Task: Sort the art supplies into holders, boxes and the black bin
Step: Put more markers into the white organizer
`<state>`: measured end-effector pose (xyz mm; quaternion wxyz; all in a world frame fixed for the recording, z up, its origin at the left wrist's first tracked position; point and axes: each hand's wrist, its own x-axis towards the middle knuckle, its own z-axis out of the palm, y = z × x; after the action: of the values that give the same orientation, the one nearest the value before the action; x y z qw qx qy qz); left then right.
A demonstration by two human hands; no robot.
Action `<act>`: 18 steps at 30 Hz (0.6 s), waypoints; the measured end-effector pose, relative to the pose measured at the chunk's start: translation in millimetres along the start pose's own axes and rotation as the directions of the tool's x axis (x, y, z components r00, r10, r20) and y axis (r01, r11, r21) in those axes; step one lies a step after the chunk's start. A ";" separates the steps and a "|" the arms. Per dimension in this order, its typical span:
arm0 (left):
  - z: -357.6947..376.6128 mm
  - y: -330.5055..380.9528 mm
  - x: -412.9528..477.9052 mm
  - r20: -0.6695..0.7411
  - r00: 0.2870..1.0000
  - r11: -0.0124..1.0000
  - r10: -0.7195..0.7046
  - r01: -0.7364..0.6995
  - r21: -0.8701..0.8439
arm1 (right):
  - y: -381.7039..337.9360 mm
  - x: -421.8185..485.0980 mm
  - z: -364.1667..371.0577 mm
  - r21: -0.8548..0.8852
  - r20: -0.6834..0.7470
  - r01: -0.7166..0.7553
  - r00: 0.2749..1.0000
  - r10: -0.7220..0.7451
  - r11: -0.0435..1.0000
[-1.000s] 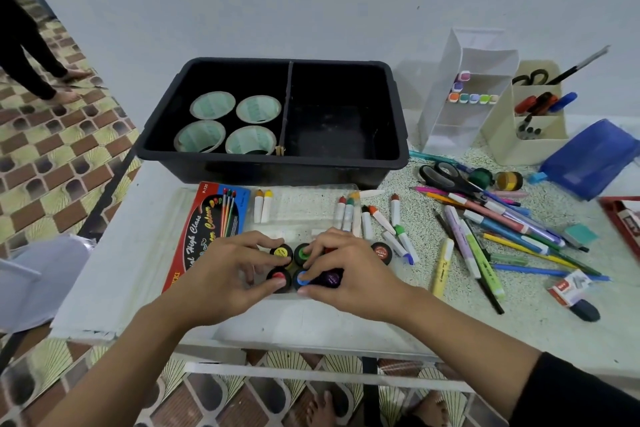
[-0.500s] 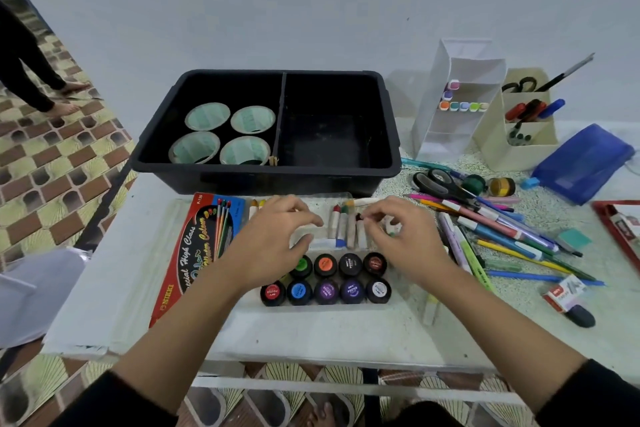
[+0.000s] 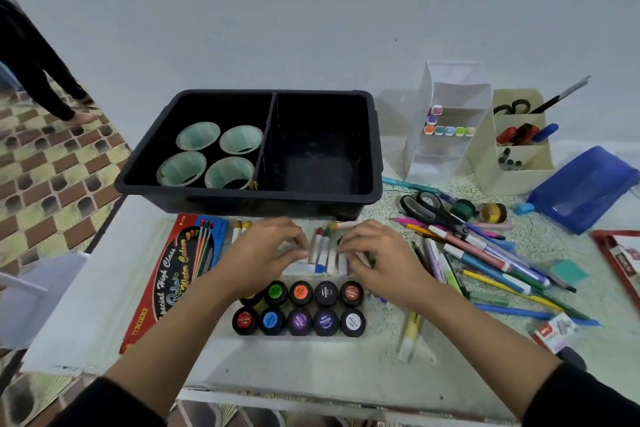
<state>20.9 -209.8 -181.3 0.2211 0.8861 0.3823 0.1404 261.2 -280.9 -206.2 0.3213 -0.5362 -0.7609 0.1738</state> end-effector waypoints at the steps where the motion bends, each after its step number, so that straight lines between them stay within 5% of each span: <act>1: -2.2 -2.1 -2.8 -0.039 0.999 0.998 -0.023 0.021 -0.056 | -0.3 1.0 -2.4 0.029 -0.011 0.010 1.000 -0.010 1.000; 4: -8.7 -7.7 -13.3 -0.098 0.989 0.978 -0.110 0.090 -0.191 | -2.3 6.5 -6.1 0.055 0.031 0.070 0.997 -0.072 0.996; 9: -10.4 -8.2 -19.6 -0.143 0.977 0.959 -0.161 0.120 -0.255 | -8.1 26.9 0.4 -0.115 0.299 0.243 0.933 -0.200 0.963; 13: -9.3 -9.0 -18.2 -0.148 0.974 0.957 -0.171 0.129 -0.259 | -7.7 33.0 9.7 -0.259 0.494 0.288 0.860 -0.130 0.922; 18: -1.2 -9.9 -15.4 -0.106 0.984 0.982 -0.142 0.127 -0.138 | 4.1 22.3 0.9 -0.252 0.457 0.249 0.882 -0.112 0.935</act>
<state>4.0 -214.8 -186.4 0.2650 0.8324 0.4434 0.2008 258.6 -258.6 -202.6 0.0716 -0.4525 -0.8779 0.1392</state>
